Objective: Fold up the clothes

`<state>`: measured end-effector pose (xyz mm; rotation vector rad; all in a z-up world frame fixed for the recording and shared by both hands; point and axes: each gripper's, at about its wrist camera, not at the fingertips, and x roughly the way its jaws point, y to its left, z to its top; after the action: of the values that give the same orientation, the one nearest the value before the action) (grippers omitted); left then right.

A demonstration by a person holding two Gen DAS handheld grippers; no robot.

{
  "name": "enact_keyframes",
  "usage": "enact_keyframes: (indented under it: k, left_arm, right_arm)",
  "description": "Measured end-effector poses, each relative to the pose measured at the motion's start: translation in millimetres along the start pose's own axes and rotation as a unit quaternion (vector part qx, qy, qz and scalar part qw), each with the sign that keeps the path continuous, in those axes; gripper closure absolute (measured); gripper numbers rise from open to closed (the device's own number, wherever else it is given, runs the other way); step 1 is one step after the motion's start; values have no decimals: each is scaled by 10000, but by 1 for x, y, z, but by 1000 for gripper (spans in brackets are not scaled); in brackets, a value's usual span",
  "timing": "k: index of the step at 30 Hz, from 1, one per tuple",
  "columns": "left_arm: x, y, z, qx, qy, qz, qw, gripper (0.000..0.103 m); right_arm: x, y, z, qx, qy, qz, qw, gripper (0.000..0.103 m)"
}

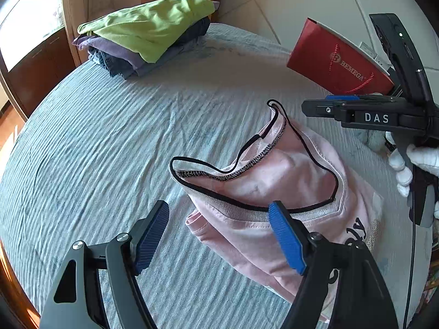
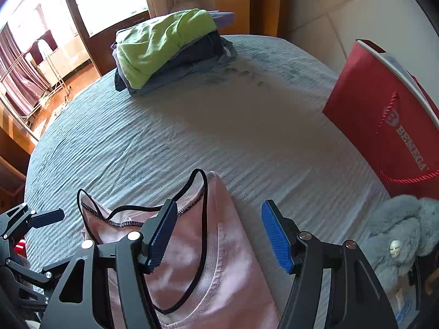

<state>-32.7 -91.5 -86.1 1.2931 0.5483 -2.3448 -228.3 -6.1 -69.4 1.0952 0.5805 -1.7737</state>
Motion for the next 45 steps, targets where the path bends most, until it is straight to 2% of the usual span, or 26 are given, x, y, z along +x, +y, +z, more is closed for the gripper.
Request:
enact_keyframes:
  k: [2, 7, 11, 12, 13, 16, 20, 21, 22, 23, 24, 25, 27, 32, 34, 36, 38, 39, 42, 45]
  left_arm:
    - [-7, -6, -11, 101, 18, -97, 9999, 27]
    - [-17, -27, -40, 357, 137, -225, 9990, 27]
    - [-16, -51, -57, 723, 251, -303, 9966, 27]
    - [-16, -58, -59, 846, 251, -338, 9955, 27]
    - [-15, -63, -60, 960, 269, -391, 9942, 27]
    - [-10, -72, -54, 1330, 266, -430, 9898, 27]
    - [3, -72, -40, 2046, 248, -436, 9776, 27]
    - [7, -72, -36, 2227, 248, -440, 9736, 30]
    - [12, -68, -32, 2350, 312, -465, 9704, 48]
    - [18, -64, -29, 2466, 383, -493, 9671, 73]
    - [26, -57, -26, 2508, 544, -521, 9651, 82]
    - [33, -50, -23, 2540, 716, -549, 9630, 93]
    - [45, -35, -19, 2600, 971, -627, 9587, 94]
    - [50, -10, -11, 2778, 1288, -756, 9490, 94]
    - [44, -5, -4, 2719, 1302, -915, 9491, 94]
    - [34, -4, 7, 2675, 1177, -1119, 9498, 88]
    - [27, -16, 21, 2757, 876, -1316, 9482, 64]
    - [29, -24, 30, 2783, 782, -1340, 9479, 60]
    - [43, -49, 55, 2855, 597, -1385, 9464, 57]
    - [72, -73, 70, 2965, 746, -1450, 9410, 57]
  right_arm:
    - [-19, -2, -27, 216, -42, -52, 9997, 39]
    - [-55, -1, -120, 895, 61, -270, 9956, 36]
    - [-70, 11, -183, 1399, 175, -222, 9898, 36]
    - [-73, 16, -192, 1493, 187, -214, 9884, 41]
    - [-76, 22, -200, 1584, 197, -209, 9870, 51]
    - [-82, 36, -217, 1916, 165, -176, 9812, 52]
    - [-78, 50, -221, 2435, -1, -328, 9693, 52]
    - [-73, 55, -221, 2572, -26, -286, 9659, 52]
    - [-68, 60, -220, 2706, -49, -234, 9624, 58]
    - [-62, 65, -220, 2841, -71, -183, 9586, 65]
    - [-57, 70, -219, 2974, -94, -131, 9546, 70]
    - [-55, 73, -219, 3076, -58, -192, 9513, 70]
    - [-51, 76, -221, 3270, 30, -343, 9444, 71]
    - [-47, 80, -229, 3691, 307, -602, 9269, 72]
    - [-51, 78, -236, 3849, 437, -598, 9200, 72]
    - [-62, 74, -243, 3983, 257, -591, 9150, 72]
    - [-73, 66, -248, 4133, 34, -617, 9085, 72]
    - [-78, 59, -248, 4217, -92, -683, 9041, 72]
    - [-88, 35, -243, 4469, -415, -911, 8890, 71]
    - [-86, 9, -228, 4520, -577, -998, 8846, 71]
